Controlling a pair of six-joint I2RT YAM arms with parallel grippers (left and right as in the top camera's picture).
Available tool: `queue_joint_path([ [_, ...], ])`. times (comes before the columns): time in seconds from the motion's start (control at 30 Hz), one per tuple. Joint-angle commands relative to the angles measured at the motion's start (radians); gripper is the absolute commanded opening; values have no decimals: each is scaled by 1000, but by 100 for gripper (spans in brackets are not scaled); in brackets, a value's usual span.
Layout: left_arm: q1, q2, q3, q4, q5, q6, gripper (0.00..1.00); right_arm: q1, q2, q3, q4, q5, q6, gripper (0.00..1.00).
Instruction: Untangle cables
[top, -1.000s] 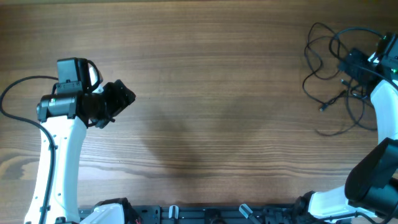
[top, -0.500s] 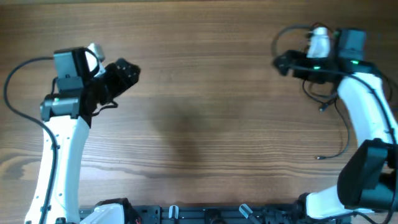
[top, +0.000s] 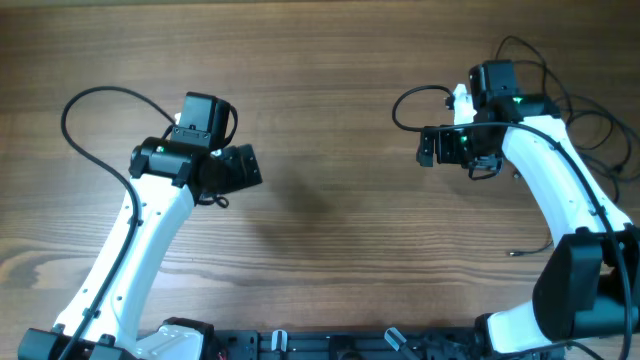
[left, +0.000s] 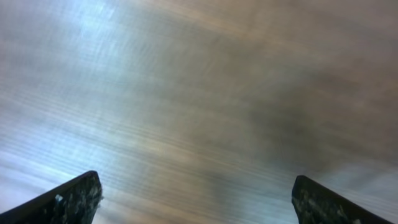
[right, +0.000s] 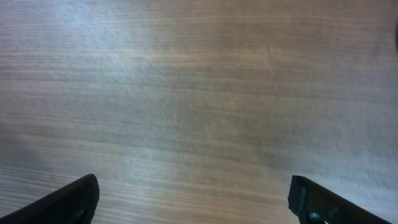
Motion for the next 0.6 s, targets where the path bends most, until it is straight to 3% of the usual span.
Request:
queue_joint_path([
  [0.0,5,-15,3,-37,-35,-35,100,-1,-137,-37,3,39,45,100],
  [0.17,-30,-186,-102,41,-34,-8,100,-1,-461,-210,94,60,42,100],
  [0.37,-91,-644,-346,210,-48,-45,100,-1,-949,-381,184,76,20,100],
  [0.57,-91,-822,-369,164,-47,-46,100,-1,-1104,-381,180,76,20,100],
])
